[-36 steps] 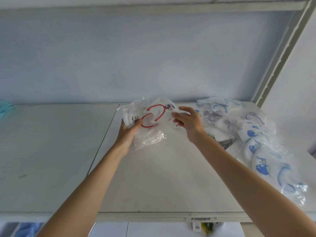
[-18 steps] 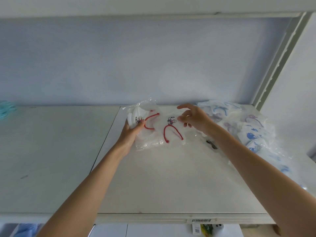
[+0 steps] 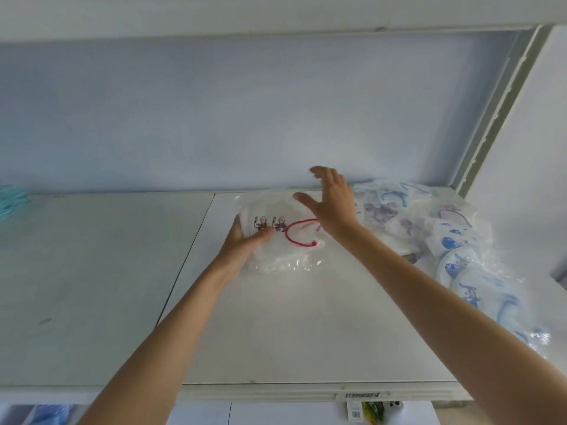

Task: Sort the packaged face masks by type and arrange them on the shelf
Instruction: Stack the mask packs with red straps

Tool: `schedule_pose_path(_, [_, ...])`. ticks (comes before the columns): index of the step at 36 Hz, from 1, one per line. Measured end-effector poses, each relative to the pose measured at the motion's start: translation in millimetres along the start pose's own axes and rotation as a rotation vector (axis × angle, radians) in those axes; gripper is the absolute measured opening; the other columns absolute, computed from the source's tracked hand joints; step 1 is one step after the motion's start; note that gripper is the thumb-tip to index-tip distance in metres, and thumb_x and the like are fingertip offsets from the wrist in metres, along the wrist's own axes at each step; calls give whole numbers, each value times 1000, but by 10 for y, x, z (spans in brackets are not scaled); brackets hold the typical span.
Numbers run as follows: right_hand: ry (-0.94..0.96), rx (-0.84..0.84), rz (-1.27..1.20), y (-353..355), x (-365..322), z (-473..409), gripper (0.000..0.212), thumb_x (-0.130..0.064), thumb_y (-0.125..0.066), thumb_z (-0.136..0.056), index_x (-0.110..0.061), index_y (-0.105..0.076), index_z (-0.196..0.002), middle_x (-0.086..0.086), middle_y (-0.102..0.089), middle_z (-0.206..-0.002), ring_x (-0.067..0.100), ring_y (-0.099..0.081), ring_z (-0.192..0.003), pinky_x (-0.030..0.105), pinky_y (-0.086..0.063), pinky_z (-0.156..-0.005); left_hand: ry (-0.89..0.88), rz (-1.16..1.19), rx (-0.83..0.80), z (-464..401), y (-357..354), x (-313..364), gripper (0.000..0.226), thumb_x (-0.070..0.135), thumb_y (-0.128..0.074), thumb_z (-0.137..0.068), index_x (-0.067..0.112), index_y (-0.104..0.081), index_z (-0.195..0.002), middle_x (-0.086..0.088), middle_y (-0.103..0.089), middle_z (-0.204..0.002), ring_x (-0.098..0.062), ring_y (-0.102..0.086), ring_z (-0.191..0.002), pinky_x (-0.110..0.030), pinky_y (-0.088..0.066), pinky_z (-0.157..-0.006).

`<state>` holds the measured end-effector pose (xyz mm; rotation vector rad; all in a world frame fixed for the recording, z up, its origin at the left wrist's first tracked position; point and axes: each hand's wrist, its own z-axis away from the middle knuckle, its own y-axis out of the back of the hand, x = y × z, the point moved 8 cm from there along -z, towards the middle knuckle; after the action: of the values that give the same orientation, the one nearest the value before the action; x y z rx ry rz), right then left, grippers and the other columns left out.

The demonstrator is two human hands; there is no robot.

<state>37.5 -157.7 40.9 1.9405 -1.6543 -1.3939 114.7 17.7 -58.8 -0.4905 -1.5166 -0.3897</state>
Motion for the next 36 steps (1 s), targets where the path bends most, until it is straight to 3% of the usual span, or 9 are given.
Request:
schedule_pose_path(2, [-246,-12,-197,-45,252,113,61,-46,-58,-89,-15,-40,-138,6,-45,-138,23,-45,-125,36,-35,-100,2,13,47,-2,70,6,56,22,-78,-79,19,-50,-127,-5,-67,-118,-21,-66,-107,-36,-55,-85])
schedule_pose_path(6, [-663,-334,-735,-552,289,460,64,-45,-49,-96,-17,-25,-148,8,-40,-144,23,-49,-119,38,-42,-95,0,26,58,-15,70,23,59,24,-77,-75,17,-49,-126,-12,-66,-120,-27,-65,-109,-43,-53,-93])
schedule_pose_path(11, [-579,-332,-463,-796,125,526,62,-42,-52,-93,-14,-30,-143,14,-51,-134,32,-47,-124,35,-39,-98,148,14,18,9,12,-69,56,25,-72,-74,16,-54,-126,-11,-71,-108,-24,-70,-92,-31,-55,-69])
schedule_pose_path(13, [-539,-305,-356,-801,115,522,64,-46,-55,-90,-14,-32,-141,14,-56,-129,33,-49,-122,36,-40,-92,224,74,-35,61,-9,-73,37,27,-64,-83,14,-61,-118,-5,-74,-92,-19,-71,-79,-25,-54,-61])
schedule_pose_path(17, [-520,-235,-276,-787,128,503,68,-56,-59,-84,-19,-34,-136,10,-61,-123,32,-55,-116,36,-43,-86,298,202,-164,95,-33,-62,41,43,-46,-93,17,-66,-117,-9,-72,-110,-26,-70,-98,-40,-53,-82])
schedule_pose_path(21, [-470,-225,-161,-845,54,460,73,-66,-56,-80,-21,-33,-133,6,-63,-121,32,-57,-113,38,-44,-85,305,107,-178,85,-51,-48,49,49,-58,-86,16,-65,-122,-11,-70,-116,-27,-67,-107,-42,-53,-91])
schedule_pose_path(27, [-516,-297,-571,-958,187,280,52,-59,-40,-93,-16,-51,-121,6,-64,-98,27,-63,-97,37,-46,-88,173,60,88,-88,226,-18,24,11,-70,-86,10,-67,-111,-4,-75,-85,-20,-72,-78,-26,-55,-57])
schedule_pose_path(32, [-364,-187,128,-603,765,-99,48,-50,-46,-93,-14,-57,-123,10,-56,-125,28,-48,-119,37,-38,-96,133,87,179,-150,548,6,27,12,-68,-87,12,-67,-114,-4,-75,-97,-19,-72,-86,-30,-57,-70])
schedule_pose_path(36, [-171,-494,503,-797,918,-77,77,-76,-48,-76,-18,-55,-128,8,-47,-129,27,-37,-124,40,-30,-101,137,79,206,-180,659,7,34,14,-70,-87,10,-64,-120,-9,-73,-107,-22,-71,-94,-34,-57,-77])
